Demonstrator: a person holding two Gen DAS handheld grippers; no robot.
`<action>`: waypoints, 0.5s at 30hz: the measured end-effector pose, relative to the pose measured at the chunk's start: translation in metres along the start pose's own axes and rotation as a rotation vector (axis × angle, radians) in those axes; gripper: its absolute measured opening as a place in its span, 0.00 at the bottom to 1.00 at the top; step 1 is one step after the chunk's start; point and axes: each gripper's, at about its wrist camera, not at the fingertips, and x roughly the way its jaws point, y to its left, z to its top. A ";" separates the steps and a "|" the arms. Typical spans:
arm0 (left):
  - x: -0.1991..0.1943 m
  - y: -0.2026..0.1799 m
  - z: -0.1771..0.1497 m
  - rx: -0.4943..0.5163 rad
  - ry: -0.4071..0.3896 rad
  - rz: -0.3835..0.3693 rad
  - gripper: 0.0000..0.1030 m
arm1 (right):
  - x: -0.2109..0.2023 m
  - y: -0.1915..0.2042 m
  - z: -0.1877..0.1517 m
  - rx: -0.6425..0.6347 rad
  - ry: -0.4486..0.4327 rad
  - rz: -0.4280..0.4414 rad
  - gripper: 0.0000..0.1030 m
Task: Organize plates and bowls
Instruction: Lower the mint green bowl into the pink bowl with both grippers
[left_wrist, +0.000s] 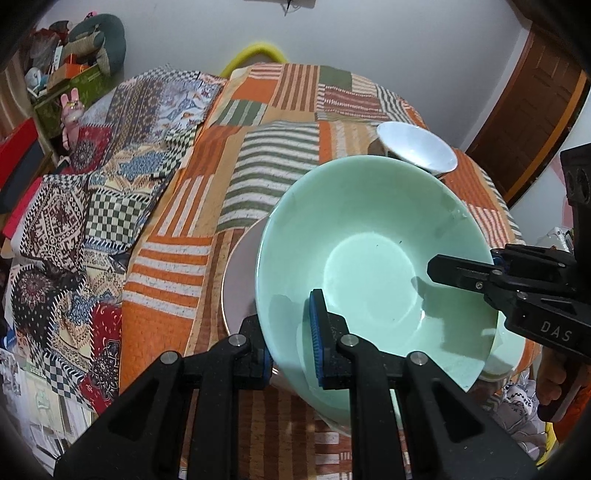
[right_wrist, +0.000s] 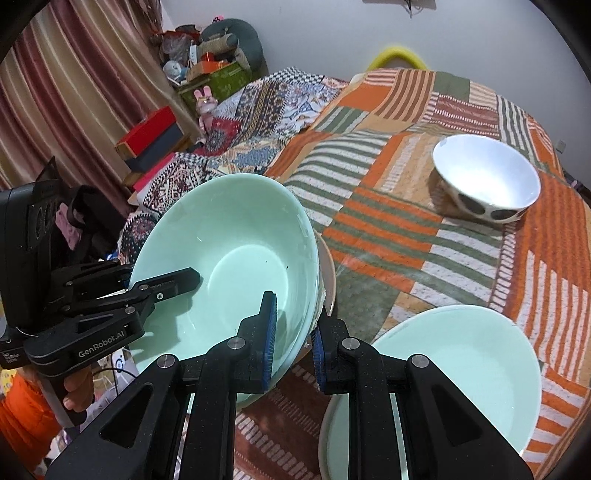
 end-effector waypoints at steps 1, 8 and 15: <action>0.003 0.002 0.000 -0.003 0.005 0.001 0.15 | 0.003 0.000 0.000 0.001 0.008 0.001 0.16; 0.020 0.015 -0.004 -0.024 0.036 0.009 0.15 | 0.021 0.002 0.000 0.001 0.052 0.004 0.16; 0.032 0.026 -0.004 -0.038 0.052 0.024 0.15 | 0.038 0.003 0.001 0.001 0.090 0.006 0.16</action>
